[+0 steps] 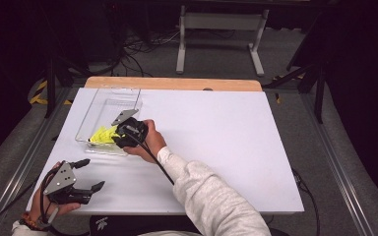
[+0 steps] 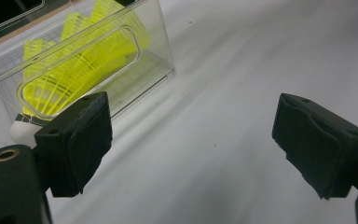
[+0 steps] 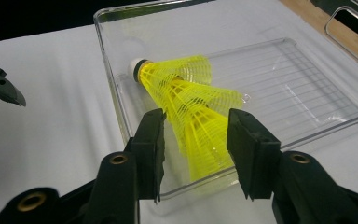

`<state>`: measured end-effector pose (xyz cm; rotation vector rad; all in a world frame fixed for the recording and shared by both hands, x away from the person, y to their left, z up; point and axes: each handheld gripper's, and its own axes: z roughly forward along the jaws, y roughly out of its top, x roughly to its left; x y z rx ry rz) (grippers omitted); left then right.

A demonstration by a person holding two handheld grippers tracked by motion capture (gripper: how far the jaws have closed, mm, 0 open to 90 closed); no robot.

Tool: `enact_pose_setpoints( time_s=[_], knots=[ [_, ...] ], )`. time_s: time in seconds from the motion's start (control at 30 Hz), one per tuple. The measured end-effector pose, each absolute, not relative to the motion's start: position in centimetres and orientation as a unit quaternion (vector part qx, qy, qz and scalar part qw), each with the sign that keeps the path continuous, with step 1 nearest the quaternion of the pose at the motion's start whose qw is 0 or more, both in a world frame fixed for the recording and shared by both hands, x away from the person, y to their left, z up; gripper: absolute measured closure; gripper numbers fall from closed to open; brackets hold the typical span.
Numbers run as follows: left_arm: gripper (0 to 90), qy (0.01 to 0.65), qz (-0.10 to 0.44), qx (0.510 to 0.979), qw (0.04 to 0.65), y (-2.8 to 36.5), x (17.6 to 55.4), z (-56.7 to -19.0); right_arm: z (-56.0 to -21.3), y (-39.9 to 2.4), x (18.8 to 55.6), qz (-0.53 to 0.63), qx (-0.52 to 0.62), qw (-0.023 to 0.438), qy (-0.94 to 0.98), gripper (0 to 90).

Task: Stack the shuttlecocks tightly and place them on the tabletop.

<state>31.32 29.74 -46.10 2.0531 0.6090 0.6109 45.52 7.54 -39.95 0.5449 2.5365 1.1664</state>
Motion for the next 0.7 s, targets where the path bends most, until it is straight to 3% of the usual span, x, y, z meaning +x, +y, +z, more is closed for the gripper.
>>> enact_pose_setpoints(
  time_s=[0.7],
  knots=[
    [13.1,0.246,0.247,0.826,0.443,29.5,31.6,-46.1,-39.2,5.7,44.4,0.424,0.161,0.178,0.873,55.6]
  ],
)
